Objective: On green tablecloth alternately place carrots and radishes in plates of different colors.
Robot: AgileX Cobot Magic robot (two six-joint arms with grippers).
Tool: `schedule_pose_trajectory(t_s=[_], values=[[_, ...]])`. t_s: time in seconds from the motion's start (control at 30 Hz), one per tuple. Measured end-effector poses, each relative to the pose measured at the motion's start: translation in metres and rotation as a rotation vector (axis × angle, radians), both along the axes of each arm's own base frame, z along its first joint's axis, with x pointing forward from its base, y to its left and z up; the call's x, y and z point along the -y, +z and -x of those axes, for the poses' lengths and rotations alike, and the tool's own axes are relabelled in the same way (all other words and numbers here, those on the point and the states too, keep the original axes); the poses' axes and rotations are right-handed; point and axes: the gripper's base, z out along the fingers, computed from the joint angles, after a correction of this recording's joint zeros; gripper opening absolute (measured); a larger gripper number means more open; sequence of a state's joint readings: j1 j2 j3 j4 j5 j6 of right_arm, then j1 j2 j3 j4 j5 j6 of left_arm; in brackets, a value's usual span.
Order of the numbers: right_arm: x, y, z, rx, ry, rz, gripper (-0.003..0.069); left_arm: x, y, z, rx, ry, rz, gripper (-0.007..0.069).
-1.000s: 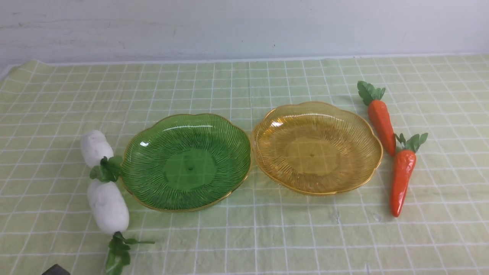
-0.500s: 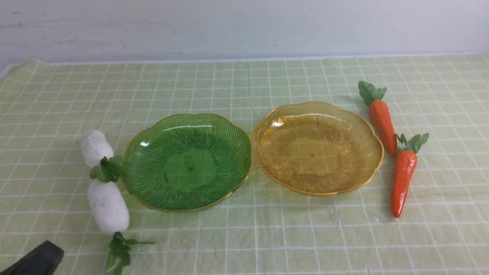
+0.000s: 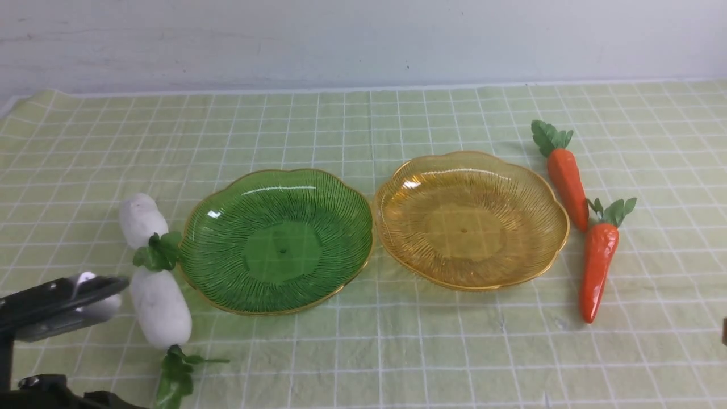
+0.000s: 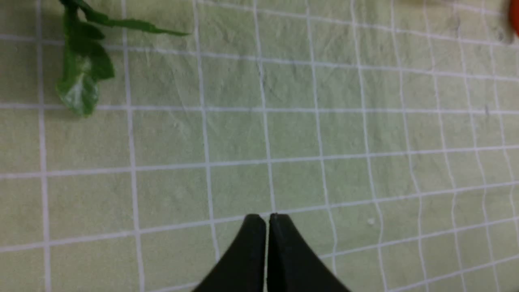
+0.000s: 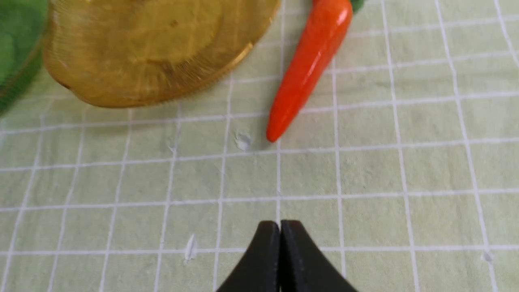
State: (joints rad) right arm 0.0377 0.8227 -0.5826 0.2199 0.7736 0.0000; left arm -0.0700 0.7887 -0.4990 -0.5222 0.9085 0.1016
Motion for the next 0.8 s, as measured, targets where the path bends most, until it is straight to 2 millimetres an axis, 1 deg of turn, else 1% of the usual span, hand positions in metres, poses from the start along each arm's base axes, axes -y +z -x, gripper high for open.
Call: schedule_pose_trajectory(t_s=[0.07,0.1,0.17,0.23,0.27,0.33,0.37,0.43,0.6,0.63,0.7,0.8], values=[[-0.001,-0.006,-0.023,-0.079,-0.008,0.001,-0.0010,0.000,-0.006,-0.010,-0.057,-0.008,-0.011,-0.0007],[-0.001,-0.013,-0.038,-0.134,-0.009,0.004,-0.0006,0.001,-0.010,-0.015,-0.089,-0.009,-0.015,-0.0007],[-0.002,-0.023,-0.062,-0.188,-0.004,0.013,0.0015,0.001,-0.016,-0.020,-0.127,-0.009,-0.022,-0.0007],[-0.002,-0.028,-0.078,-0.203,-0.002,0.016,0.0035,0.001,-0.019,-0.023,-0.141,-0.007,-0.025,-0.0007],[-0.002,-0.031,-0.082,-0.216,-0.001,0.017,0.0038,0.001,-0.019,-0.024,-0.140,-0.006,-0.025,-0.0006],[-0.003,-0.037,-0.096,-0.235,0.002,0.015,0.0072,0.001,-0.020,-0.025,-0.142,-0.003,-0.027,-0.0003],[-0.004,-0.041,-0.108,-0.249,0.011,0.018,0.0098,0.001,-0.020,-0.026,-0.141,-0.002,-0.027,-0.0003],[-0.005,-0.046,-0.133,-0.258,0.050,0.043,0.0182,0.000,-0.020,-0.027,-0.134,0.001,-0.028,-0.0003],[-0.006,-0.056,-0.166,-0.270,0.075,0.059,0.0340,0.000,-0.019,-0.028,-0.116,0.010,-0.030,0.0011],[-0.007,-0.061,-0.174,-0.280,0.074,0.059,0.0372,0.000,-0.019,-0.028,-0.115,0.010,-0.030,0.0013],[-0.007,-0.069,-0.185,-0.297,0.059,0.050,0.0411,0.000,-0.019,-0.029,-0.112,0.012,-0.030,0.0013],[-0.007,-0.082,-0.198,-0.321,0.013,0.023,0.0433,-0.001,-0.018,-0.030,-0.098,0.019,-0.032,0.0013]])
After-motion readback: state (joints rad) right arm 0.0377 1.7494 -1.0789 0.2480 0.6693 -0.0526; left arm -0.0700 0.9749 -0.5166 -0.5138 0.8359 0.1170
